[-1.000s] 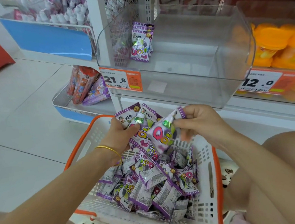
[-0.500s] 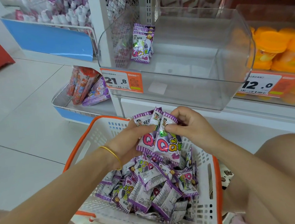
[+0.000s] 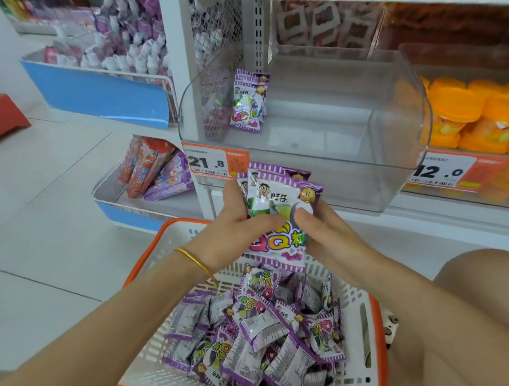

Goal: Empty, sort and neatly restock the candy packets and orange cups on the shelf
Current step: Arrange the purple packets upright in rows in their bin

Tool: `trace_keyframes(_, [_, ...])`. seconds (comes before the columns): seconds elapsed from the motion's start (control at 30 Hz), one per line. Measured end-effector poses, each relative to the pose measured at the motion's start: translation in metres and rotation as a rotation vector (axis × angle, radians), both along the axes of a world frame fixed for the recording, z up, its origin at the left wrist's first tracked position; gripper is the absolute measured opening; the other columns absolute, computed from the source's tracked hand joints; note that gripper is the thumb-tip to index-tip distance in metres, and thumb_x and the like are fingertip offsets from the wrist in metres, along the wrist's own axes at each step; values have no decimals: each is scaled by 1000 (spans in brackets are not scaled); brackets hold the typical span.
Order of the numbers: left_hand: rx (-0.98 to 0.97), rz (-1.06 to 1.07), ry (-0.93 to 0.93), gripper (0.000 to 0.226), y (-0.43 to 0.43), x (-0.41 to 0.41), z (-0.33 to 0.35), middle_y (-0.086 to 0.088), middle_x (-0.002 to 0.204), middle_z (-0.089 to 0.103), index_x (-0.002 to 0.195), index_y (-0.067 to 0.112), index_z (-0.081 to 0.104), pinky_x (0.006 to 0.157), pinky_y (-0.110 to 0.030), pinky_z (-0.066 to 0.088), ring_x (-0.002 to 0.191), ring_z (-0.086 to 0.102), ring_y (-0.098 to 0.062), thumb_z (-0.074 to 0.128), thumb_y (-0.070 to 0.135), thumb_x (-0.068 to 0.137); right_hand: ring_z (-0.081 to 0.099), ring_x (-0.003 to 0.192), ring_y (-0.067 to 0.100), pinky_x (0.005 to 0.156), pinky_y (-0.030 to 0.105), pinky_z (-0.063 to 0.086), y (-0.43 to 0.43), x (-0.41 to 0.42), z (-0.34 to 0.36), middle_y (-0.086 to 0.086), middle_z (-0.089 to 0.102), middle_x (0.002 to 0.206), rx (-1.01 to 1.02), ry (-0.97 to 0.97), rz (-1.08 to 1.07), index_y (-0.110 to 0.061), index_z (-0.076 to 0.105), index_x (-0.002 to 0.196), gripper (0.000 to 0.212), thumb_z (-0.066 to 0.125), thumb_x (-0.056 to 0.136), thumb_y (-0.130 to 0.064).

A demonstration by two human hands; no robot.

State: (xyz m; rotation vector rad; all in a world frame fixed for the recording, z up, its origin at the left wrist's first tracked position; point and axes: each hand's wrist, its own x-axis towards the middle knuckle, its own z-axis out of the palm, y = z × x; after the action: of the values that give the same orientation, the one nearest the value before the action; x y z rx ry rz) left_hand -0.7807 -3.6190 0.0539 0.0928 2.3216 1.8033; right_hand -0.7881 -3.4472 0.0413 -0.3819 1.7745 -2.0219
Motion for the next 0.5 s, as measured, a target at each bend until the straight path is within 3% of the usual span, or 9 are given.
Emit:
trace_keyframes(0.03, [37, -10, 0, 50, 1, 0, 11, 11, 106, 47, 118, 19, 31, 74, 1, 38, 81, 46, 21, 64, 32, 84, 61, 112, 9, 91, 26, 49, -4, -3, 7, -10, 66, 120, -10, 67, 43, -29, 51, 119, 45, 71, 79, -32])
trace_keyframes(0.1, [78, 8, 62, 21, 5, -14, 26, 12, 84, 38, 93, 25, 36, 63, -1, 37, 58, 43, 16, 56, 29, 88, 65, 101, 4, 83, 18, 50, -14, -11, 28, -13, 71, 105, 0, 205, 28, -25, 57, 111, 33, 64, 84, -6])
trace_keyframes(0.17, [-80, 59, 255, 19, -1, -28, 46, 17, 75, 39, 80, 27, 38, 62, -2, 36, 69, 47, 12, 46, 30, 97, 68, 93, 9, 80, 22, 53, -21, -24, 54, -7, 72, 100, -1, 253, -36, -21, 60, 110, 34, 63, 83, 1])
trace_keyframes(0.23, [-262, 182, 430, 25, -14, -44, 62, 14, 91, 54, 96, 27, 53, 78, -4, 37, 94, 52, 6, 33, 43, 98, 69, 90, 15, 81, 29, 56, -20, -47, 81, -2, 73, 99, -36, 241, -82, -18, 63, 107, 35, 70, 76, -4])
trace_keyframes(0.3, [-538, 160, 656, 65, -33, -57, 60, -5, 123, 57, 125, 14, 55, 104, -24, 30, 121, 48, -18, 26, 61, 91, 69, 89, 19, 85, 37, 54, -19, -84, 99, 0, 73, 96, 18, 194, -164, -17, 64, 105, 34, 73, 72, -17])
trace_keyframes(0.37, [-873, 104, 754, 73, -54, -72, 38, -18, 131, 54, 127, 3, 55, 109, -42, 31, 127, 44, -37, 30, 61, 90, 67, 81, 14, 84, 38, 52, -22, -133, 98, -5, 73, 85, 173, 150, -236, -18, 66, 99, 22, 73, 79, -20])
trace_keyframes(0.43, [-1039, 29, 723, 66, -59, -79, 24, -19, 132, 53, 126, 4, 57, 107, -54, 32, 130, 42, -39, 37, 54, 87, 67, 69, 7, 75, 31, 53, -30, -173, 81, -9, 72, 74, 326, 96, -244, -15, 66, 95, 17, 74, 80, -19])
trace_keyframes(0.5, [-1103, 2, 744, 63, -59, -83, 18, -16, 134, 54, 127, 9, 57, 106, -56, 28, 130, 43, -37, 38, 52, 85, 70, 78, 14, 79, 37, 56, -49, -205, 58, 2, 74, 90, 391, 17, -226, -6, 66, 108, 36, 79, 76, -16])
